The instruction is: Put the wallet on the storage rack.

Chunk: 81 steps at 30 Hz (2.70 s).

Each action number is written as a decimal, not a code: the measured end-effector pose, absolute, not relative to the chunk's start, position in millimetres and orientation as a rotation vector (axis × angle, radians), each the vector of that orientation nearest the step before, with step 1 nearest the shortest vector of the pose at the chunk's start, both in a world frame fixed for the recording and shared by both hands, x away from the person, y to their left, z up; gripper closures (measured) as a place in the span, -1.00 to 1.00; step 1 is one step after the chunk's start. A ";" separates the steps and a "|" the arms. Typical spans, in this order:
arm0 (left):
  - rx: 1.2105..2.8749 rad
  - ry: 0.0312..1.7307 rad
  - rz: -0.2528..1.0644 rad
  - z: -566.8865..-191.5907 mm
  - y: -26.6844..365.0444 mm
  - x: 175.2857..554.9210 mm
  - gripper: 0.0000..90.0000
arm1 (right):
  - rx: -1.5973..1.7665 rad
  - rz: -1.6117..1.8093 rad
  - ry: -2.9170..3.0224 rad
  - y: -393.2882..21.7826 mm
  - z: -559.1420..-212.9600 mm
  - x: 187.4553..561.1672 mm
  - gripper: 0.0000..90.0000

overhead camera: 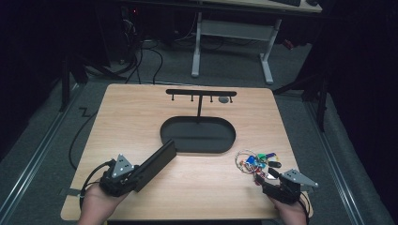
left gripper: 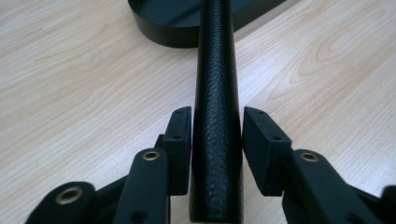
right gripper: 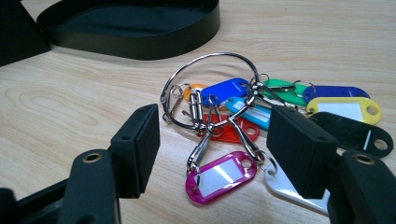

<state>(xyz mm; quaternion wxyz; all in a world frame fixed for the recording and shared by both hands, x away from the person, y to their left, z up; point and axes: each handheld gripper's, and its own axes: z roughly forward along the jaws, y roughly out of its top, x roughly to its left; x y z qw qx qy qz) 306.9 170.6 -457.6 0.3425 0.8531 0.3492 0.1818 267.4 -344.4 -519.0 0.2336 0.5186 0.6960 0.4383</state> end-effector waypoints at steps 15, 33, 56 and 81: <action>2.398 0.877 0.445 -445.8 157.9 320.7 0.42 | 1.429 1.191 1.916 -342.8 -520.1 267.4 -0.22; 2.455 0.888 0.401 -444.0 150.4 328.8 0.49 | 1.423 1.190 1.916 -343.4 -519.2 267.0 -0.22; 2.448 0.648 0.595 -414.1 143.0 315.1 0.70 | 1.428 1.192 1.916 -344.0 -519.9 267.6 -0.21; 2.453 0.340 0.809 -392.3 107.0 343.6 0.69 | 1.443 1.182 1.911 -346.8 -521.1 264.9 -0.21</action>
